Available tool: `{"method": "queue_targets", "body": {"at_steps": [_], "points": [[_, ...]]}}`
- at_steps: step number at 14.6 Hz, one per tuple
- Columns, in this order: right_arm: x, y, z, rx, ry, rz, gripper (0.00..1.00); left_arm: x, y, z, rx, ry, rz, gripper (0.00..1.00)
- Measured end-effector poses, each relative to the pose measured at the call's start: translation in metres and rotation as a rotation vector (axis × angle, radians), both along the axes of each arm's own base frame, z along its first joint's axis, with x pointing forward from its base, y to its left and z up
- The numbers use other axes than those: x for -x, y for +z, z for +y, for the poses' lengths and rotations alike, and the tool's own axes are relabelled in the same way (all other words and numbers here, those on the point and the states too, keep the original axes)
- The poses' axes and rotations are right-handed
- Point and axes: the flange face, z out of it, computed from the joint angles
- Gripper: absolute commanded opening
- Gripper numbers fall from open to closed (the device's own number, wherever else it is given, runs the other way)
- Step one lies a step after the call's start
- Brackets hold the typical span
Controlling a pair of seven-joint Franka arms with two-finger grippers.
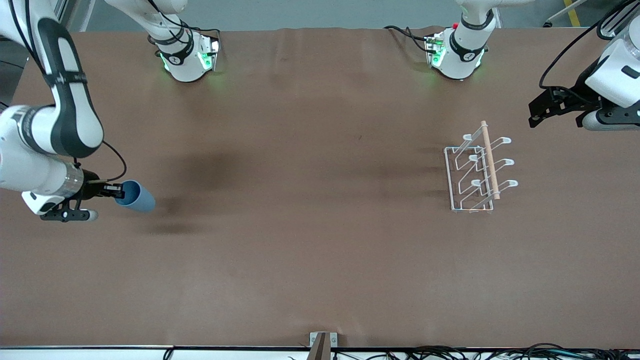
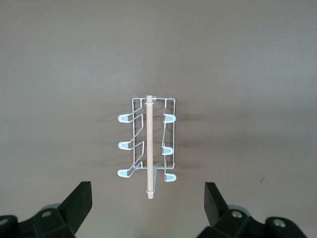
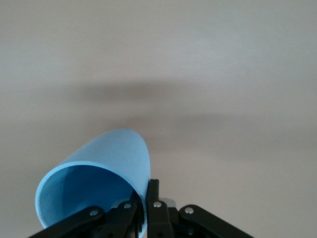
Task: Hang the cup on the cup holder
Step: 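Lift the blue cup with the right gripper while the left gripper approaches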
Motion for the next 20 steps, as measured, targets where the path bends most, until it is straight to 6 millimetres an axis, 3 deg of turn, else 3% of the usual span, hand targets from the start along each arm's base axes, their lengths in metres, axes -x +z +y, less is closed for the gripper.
{"method": "queue_targets", "body": {"at_steps": [4,6,13,17,20], "points": [[0.017,0.066,0.075,-0.182,0.027,-0.012,0.03,0.001,-0.001,-0.004,0.002,-0.009,0.008,1.00],[0.025,0.088,0.099,-0.276,0.032,0.005,0.03,0.005,-0.001,-0.020,0.002,-0.043,0.021,1.00],[0.045,0.123,0.185,-0.673,0.069,0.065,0.00,0.038,0.007,-0.164,0.136,-0.283,-0.023,1.00],[0.055,0.136,0.201,-0.937,0.045,0.186,0.00,0.059,0.001,-0.248,0.186,-0.433,-0.096,1.00],[0.054,0.124,0.205,-1.046,0.099,0.210,0.00,0.083,-0.003,-0.307,0.233,-0.545,-0.120,1.00]]}}
